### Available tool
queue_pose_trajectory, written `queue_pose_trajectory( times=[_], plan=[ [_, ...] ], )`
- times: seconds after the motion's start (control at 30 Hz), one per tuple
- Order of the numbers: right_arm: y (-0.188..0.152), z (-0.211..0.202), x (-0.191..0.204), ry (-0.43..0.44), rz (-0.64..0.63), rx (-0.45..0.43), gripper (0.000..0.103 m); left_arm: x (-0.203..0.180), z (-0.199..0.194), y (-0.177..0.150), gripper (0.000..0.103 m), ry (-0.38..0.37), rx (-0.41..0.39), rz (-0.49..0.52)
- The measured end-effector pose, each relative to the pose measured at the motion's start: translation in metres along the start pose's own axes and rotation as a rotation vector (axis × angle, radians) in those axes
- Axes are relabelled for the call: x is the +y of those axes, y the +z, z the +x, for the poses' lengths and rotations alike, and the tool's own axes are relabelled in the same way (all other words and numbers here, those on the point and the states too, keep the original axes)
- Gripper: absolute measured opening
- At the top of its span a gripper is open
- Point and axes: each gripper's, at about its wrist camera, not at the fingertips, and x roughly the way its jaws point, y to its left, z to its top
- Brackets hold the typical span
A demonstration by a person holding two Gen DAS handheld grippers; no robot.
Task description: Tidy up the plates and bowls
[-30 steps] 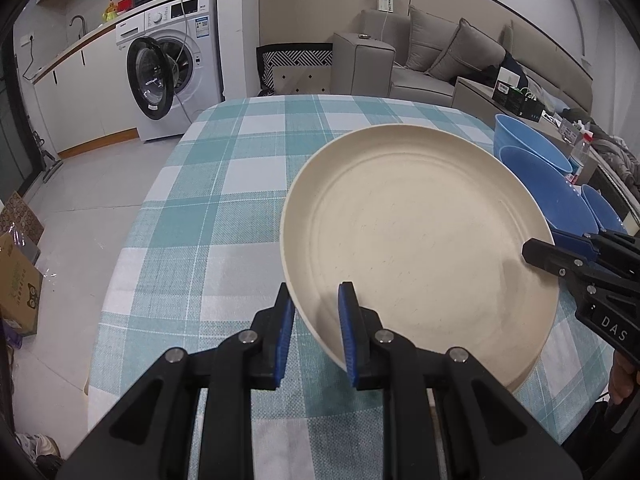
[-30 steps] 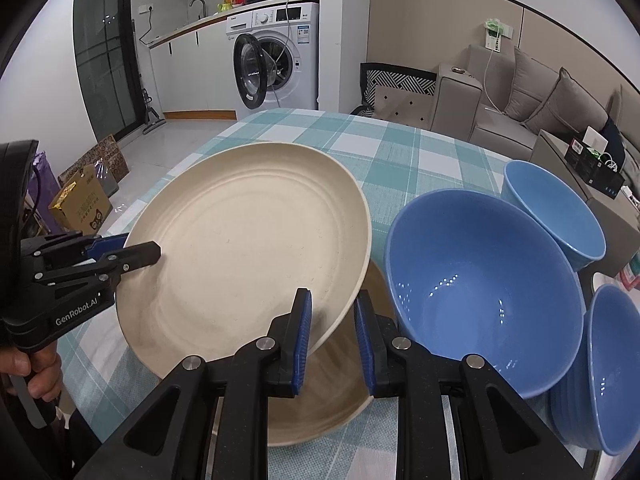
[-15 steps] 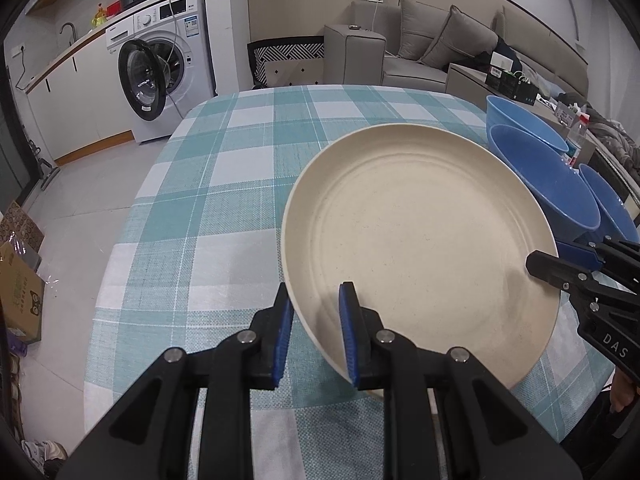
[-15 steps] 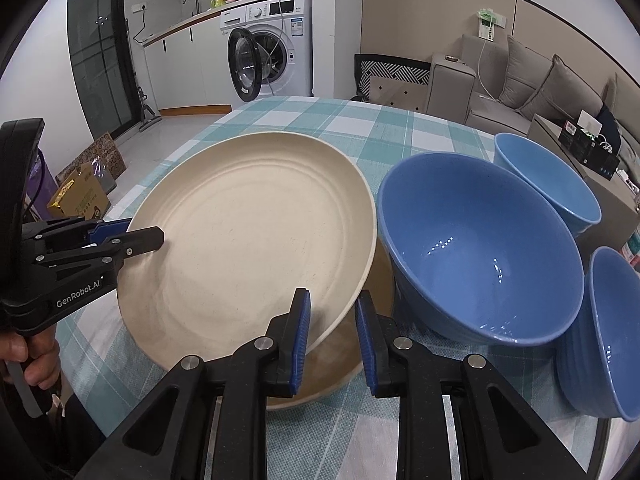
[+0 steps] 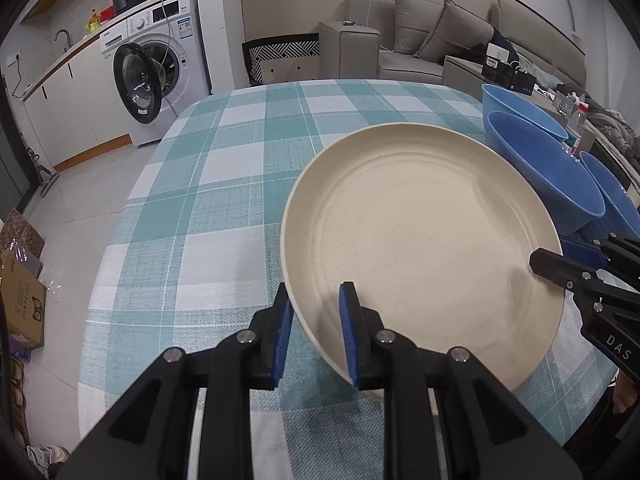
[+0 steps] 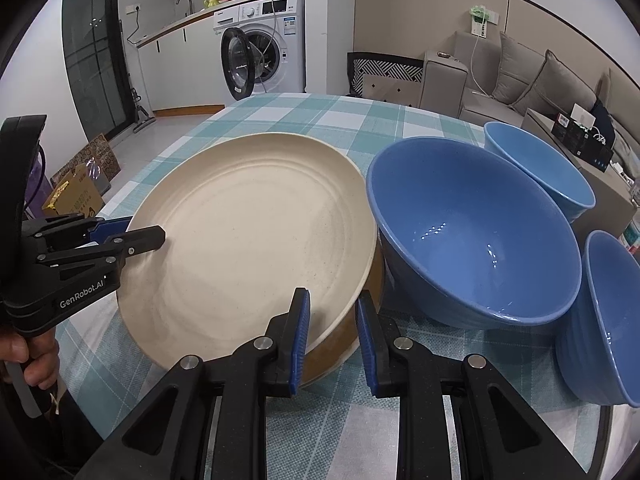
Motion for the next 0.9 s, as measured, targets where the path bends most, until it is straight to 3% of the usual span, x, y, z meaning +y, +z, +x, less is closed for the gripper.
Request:
queue_pose_trajectory(
  times=[0.9],
  plan=[
    [-0.007,0.015,0.005,-0.065,-0.031,-0.003,0.024,-0.011,0.007,-0.004,0.022,0.026,0.000,0.028]
  ],
)
